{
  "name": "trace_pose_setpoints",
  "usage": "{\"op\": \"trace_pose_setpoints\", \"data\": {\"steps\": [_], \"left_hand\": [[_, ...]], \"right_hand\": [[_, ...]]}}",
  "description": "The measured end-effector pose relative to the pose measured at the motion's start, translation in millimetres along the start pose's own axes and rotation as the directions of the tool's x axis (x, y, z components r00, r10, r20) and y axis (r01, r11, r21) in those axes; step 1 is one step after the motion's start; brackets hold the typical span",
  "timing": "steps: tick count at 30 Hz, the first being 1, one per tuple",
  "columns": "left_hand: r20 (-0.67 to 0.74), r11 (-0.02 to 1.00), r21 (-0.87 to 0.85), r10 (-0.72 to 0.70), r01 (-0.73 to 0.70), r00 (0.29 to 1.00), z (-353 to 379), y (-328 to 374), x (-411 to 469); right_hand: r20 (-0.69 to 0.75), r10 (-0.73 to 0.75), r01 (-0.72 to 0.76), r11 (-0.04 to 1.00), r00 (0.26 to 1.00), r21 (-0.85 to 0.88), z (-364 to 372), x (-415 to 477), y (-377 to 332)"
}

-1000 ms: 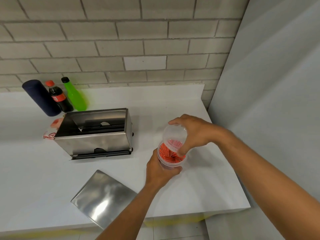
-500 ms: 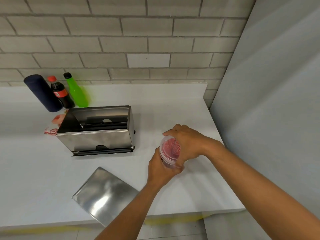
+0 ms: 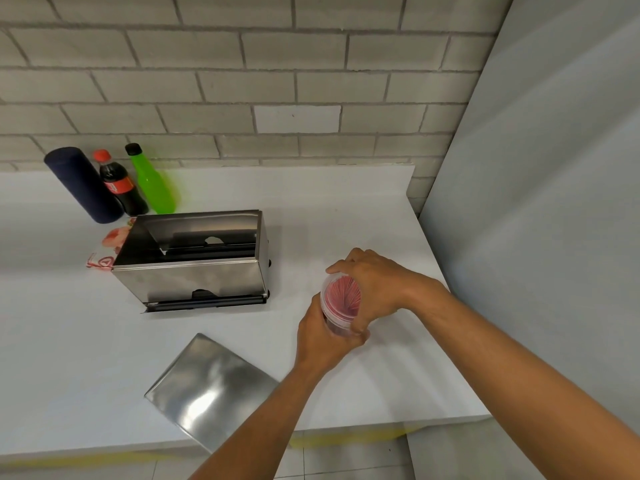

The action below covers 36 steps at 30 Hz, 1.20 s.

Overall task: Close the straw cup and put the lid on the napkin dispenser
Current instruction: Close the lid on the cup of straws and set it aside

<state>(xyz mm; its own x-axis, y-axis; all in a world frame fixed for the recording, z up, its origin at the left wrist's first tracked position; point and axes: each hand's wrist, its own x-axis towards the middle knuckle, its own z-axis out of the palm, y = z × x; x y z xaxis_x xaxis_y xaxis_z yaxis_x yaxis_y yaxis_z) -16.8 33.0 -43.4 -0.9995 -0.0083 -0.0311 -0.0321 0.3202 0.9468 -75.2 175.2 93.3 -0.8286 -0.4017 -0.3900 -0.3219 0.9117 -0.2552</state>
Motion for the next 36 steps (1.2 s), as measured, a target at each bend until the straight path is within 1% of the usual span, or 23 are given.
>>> {"op": "trace_pose_setpoints", "data": {"steps": [6, 10, 12, 17, 21, 23, 27, 30, 33, 36], "left_hand": [[0.010, 1.000, -0.019, -0.012, 0.012, 1.000, 0.1, -2.2, 1.9], [0.011, 1.000, -0.014, -0.007, 0.008, 1.000, 0.8, -3.2, 2.8], [0.005, 1.000, -0.001, 0.006, -0.006, 1.000, 0.3, -3.6, 3.1], [-0.008, 1.000, -0.004, 0.023, -0.023, 1.000, -0.9, -3.5, 2.0], [-0.004, 1.000, -0.002, 0.031, -0.031, 1.000, -0.3, -4.4, 2.6], [-0.002, 0.999, 0.013, 0.030, -0.030, 1.000, 0.2, -5.7, 3.3], [0.009, 1.000, 0.000, 0.017, -0.017, 1.000, -0.1, -6.7, 3.7], [0.020, 1.000, -0.029, 0.007, -0.006, 1.000, -1.0, -7.6, 3.5], [0.007, 0.999, 0.000, 0.034, -0.034, 0.999, -2.0, -6.1, 3.1], [-0.008, 0.998, 0.014, 0.057, -0.057, 0.998, -1.3, -5.2, 2.8]], "right_hand": [[-0.004, 0.046, -0.046, 0.999, 0.999, 0.010, -0.7, -1.6, -1.9], [-0.006, 0.070, -0.070, 0.997, 0.998, -0.029, -1.9, -2.7, -6.0], [0.007, 0.065, -0.065, 0.997, 0.998, -0.042, -3.7, -3.5, -7.2], [0.094, 0.017, -0.012, 0.999, 0.995, -0.053, -8.9, -5.8, -7.4], [0.094, 0.000, 0.007, 0.997, 0.996, -0.073, -9.7, -4.8, -7.1], [0.072, 0.017, -0.012, 0.998, 0.997, -0.065, -9.1, -5.2, -6.2], [0.018, 0.106, -0.105, 0.993, 0.994, -0.046, -4.0, -7.1, -9.0], [0.009, 0.162, -0.161, 0.983, 0.987, -0.087, -2.2, -7.1, -13.5], [0.092, 0.159, -0.143, 0.977, 0.983, -0.161, -9.7, -8.0, -16.2], [0.172, 0.086, -0.055, 0.982, 0.981, -0.179, -19.6, -9.7, -17.6]]}}
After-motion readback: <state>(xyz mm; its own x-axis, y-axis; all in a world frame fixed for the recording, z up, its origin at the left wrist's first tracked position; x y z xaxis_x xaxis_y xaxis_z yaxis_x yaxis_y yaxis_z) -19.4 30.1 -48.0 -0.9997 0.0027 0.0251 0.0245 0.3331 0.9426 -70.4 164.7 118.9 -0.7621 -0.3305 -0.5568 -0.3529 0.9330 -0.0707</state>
